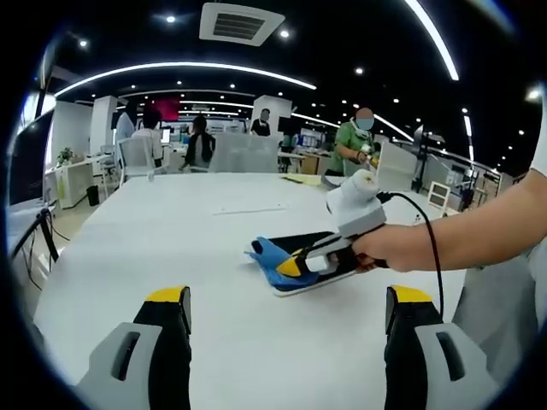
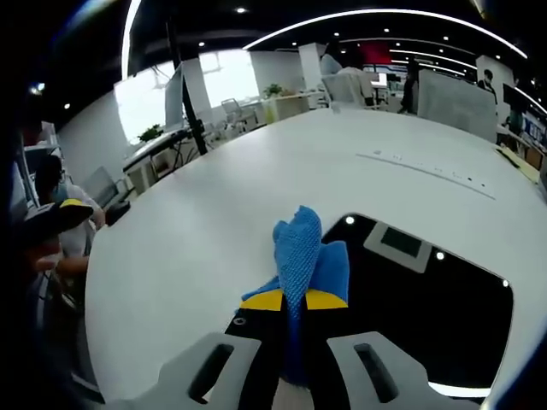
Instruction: Wipe the mirror surface with the cleaning cloth until all visible marks leave the cleaned area.
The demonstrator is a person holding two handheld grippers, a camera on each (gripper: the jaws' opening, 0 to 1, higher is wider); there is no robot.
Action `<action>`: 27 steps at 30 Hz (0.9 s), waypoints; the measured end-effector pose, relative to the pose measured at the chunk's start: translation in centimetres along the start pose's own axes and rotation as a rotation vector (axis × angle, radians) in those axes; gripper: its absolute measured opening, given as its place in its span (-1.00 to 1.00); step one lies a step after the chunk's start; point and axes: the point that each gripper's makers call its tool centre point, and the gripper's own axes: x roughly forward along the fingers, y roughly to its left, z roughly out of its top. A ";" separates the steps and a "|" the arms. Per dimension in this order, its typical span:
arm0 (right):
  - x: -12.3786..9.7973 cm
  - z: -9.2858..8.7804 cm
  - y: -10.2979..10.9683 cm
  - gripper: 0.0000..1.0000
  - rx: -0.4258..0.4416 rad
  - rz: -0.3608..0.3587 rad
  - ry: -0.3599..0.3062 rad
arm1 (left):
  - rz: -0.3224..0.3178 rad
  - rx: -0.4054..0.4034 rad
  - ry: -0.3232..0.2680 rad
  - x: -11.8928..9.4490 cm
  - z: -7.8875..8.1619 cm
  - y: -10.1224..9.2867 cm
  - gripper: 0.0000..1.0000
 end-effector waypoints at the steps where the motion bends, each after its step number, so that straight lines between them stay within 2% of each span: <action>1: -0.1 0.0 0.1 -0.96 -0.001 0.001 0.000 | 0.000 -0.001 -0.001 0.0 0.0 0.0 0.90; 27: -0.4 -0.6 0.5 -0.97 -0.022 0.011 -0.014 | -0.016 0.007 0.011 0.5 0.0 -0.8 0.90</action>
